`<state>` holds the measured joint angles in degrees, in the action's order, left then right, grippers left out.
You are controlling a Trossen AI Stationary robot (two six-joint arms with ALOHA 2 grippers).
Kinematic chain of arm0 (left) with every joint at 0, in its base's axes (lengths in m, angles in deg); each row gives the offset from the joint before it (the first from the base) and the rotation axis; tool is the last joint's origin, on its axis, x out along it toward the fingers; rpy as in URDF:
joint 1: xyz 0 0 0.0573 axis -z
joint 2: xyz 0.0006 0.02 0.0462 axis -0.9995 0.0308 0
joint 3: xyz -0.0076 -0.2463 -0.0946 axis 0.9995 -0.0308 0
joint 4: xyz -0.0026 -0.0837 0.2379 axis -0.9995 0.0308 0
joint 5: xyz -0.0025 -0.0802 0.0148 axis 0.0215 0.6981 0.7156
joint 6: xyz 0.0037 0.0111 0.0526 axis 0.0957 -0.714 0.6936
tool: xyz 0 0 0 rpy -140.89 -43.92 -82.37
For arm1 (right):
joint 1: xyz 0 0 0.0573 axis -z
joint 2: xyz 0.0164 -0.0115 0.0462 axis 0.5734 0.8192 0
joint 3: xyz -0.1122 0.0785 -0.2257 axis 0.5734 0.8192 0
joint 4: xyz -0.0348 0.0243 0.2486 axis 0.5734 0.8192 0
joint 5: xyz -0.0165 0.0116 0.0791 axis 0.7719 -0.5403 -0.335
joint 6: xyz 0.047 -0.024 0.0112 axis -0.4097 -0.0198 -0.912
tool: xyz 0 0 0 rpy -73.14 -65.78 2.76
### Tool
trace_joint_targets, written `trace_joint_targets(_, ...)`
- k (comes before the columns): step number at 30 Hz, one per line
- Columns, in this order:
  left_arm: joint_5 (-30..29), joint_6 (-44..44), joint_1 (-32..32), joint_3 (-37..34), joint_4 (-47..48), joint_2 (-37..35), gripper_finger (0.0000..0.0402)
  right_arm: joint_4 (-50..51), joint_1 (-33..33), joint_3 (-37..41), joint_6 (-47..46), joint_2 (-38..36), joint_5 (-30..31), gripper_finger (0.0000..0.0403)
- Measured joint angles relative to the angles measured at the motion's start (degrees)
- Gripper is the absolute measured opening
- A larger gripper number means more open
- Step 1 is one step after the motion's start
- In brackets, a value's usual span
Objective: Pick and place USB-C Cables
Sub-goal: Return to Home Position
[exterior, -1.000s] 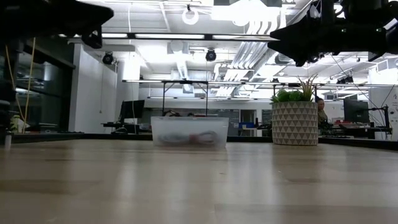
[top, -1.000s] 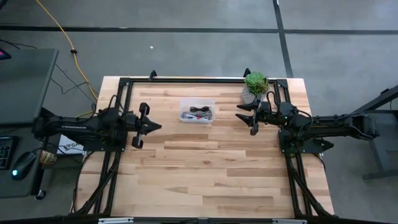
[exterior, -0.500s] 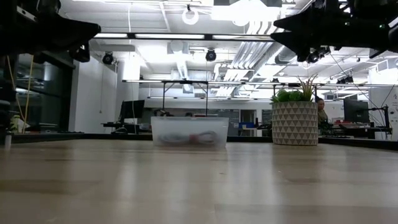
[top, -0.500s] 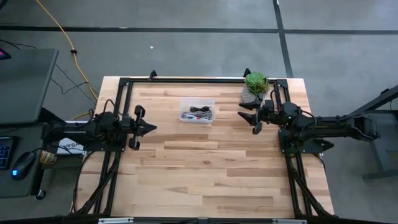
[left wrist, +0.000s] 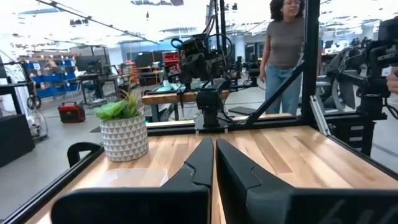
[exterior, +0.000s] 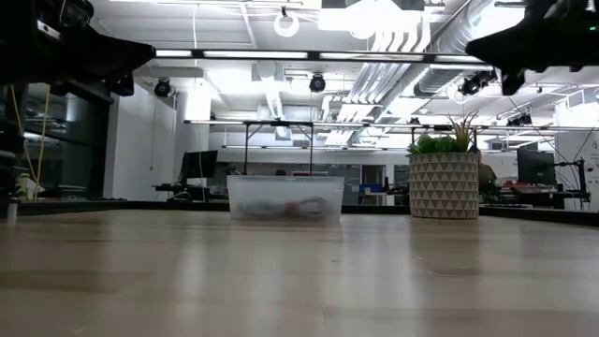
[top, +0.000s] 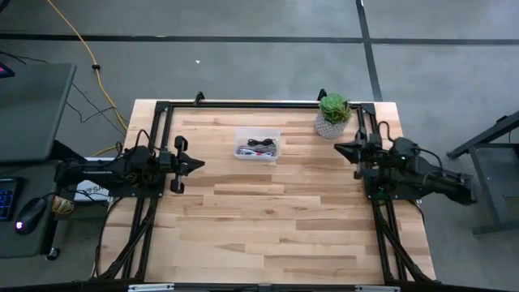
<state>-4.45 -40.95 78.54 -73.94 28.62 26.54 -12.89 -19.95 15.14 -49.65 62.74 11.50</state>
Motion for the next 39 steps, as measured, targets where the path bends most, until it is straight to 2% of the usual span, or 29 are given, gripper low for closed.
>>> trace_joint_targets(2,0.00,0.00,0.00,0.00,0.09,0.03,0.0000,2.63,-0.64,0.43,0.03,-3.96,-0.02,0.0019)
trace_joint_targets(5,-0.02,0.00,0.00,0.00,0.09,0.04,0.0000,2.72,-2.00,2.09,1.01,-3.33,-0.41,0.0004)
trace_joint_targets(13,-0.18,0.00,0.00,0.00,0.09,0.46,0.0000,-12.42,-4.74,11.41,1.70,-2.65,-0.82,0.0002)
trace_joint_targets(22,-0.20,0.00,0.00,0.00,0.07,0.46,0.0000,-11.11,-7.70,11.47,5.54,-2.65,-4.58,0.0000)
trace_joint_targets(39,-0.17,0.00,-0.01,0.00,0.07,0.46,0.0000,-4.26,-9.59,11.50,4.72,-2.10,-2.51,0.0000)
